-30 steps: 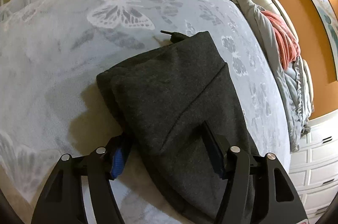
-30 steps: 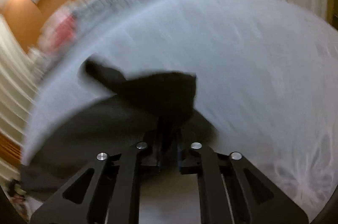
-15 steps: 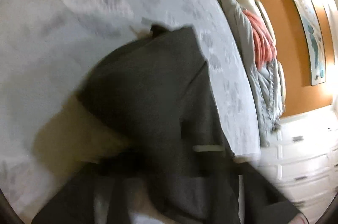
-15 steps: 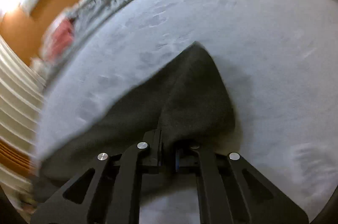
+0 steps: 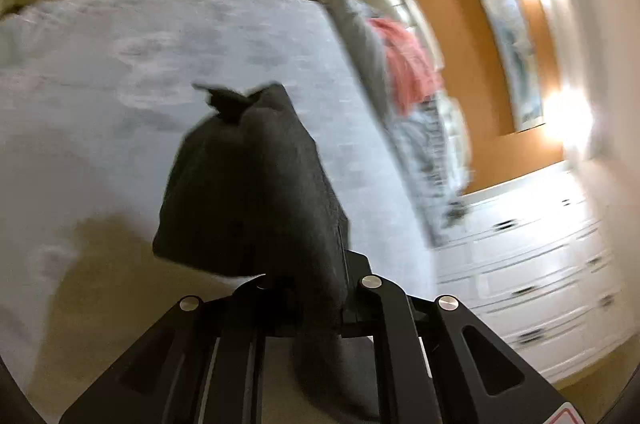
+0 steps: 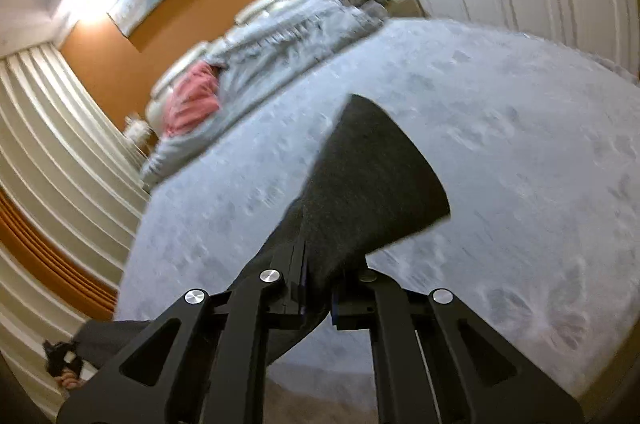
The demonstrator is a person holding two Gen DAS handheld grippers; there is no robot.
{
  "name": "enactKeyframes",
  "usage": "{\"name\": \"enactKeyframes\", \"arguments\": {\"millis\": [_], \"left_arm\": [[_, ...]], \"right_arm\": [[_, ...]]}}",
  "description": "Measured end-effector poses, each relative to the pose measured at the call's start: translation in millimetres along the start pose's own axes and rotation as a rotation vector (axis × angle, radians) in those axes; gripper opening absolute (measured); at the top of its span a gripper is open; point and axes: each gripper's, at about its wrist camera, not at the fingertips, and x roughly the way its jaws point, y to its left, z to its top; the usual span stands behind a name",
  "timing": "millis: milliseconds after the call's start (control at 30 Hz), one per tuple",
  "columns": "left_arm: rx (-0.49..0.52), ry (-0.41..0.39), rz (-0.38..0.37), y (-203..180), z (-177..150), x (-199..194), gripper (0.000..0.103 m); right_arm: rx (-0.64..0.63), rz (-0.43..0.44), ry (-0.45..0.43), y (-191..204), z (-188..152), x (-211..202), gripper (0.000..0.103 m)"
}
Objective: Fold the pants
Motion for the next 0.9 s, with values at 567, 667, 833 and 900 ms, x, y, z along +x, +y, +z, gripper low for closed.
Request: {"name": "enactKeyframes", "arguments": {"millis": [567, 667, 833, 900], "left_arm": [[0.156, -0.248, 0.450, 20.1, -62.6, -64.2, 0.040], [0.220, -0.194, 0.382, -2.2, -72.6, -34.6, 0.044], [0.280, -0.066, 0.405, -18.9, -94.8, 22.3, 0.044], [0.304, -0.049, 0.405, -25.7, -103.6, 33.8, 0.044]], "right_arm": [[-0.044, -0.283, 0.009, -63.9, -95.3, -8.8, 0.068], [-0.100, -0.329, 0.067, -59.7, -86.6, 29.8, 0.068], [-0.146, -0.356, 0.144, -72.9, -85.8, 62.4, 0.036], [-0.126, -0.325, 0.106, -75.9, -81.1, 47.1, 0.036]]}}
